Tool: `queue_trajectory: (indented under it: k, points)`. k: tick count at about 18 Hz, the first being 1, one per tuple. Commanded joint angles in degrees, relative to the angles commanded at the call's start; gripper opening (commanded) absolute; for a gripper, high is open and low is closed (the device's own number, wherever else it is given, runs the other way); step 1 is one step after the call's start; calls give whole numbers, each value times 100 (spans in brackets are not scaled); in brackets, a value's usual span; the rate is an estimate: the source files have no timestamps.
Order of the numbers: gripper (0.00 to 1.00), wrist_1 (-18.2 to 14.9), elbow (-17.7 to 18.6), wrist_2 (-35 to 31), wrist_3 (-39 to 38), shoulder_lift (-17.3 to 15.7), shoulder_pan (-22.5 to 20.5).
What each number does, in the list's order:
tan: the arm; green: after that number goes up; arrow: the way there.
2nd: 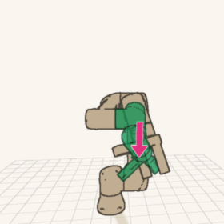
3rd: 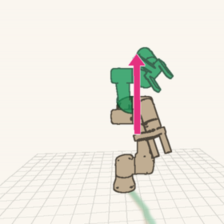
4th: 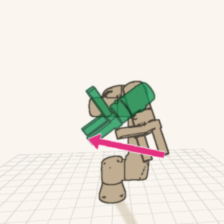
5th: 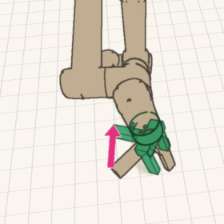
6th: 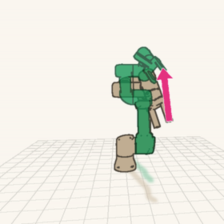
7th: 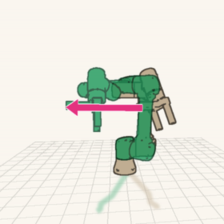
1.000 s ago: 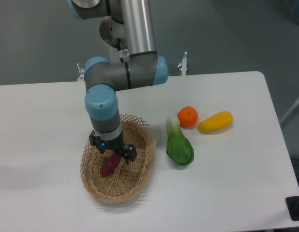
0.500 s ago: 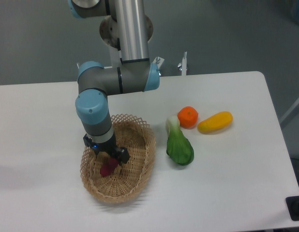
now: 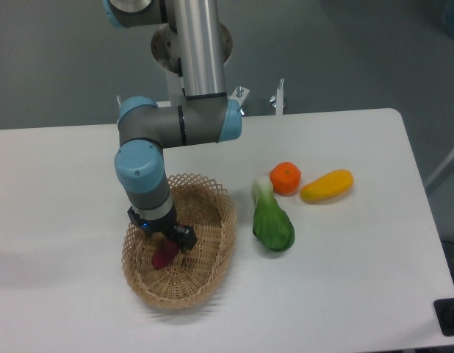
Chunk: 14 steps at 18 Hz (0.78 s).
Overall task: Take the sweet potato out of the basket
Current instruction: 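Close the gripper around the purple sweet potato inside the basket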
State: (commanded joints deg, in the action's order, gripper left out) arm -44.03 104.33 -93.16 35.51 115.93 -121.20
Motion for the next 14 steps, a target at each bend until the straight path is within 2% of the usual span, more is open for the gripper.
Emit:
queue_trajectory:
  k: [5, 6, 12, 14]
  points:
    - [38, 0, 0, 0, 9, -9, 0]
    - [35, 0, 0, 0, 9, -9, 0]
    - [26, 0, -61, 0, 61, -96, -9]
    - [26, -9, -97, 0, 210, -228, -17]
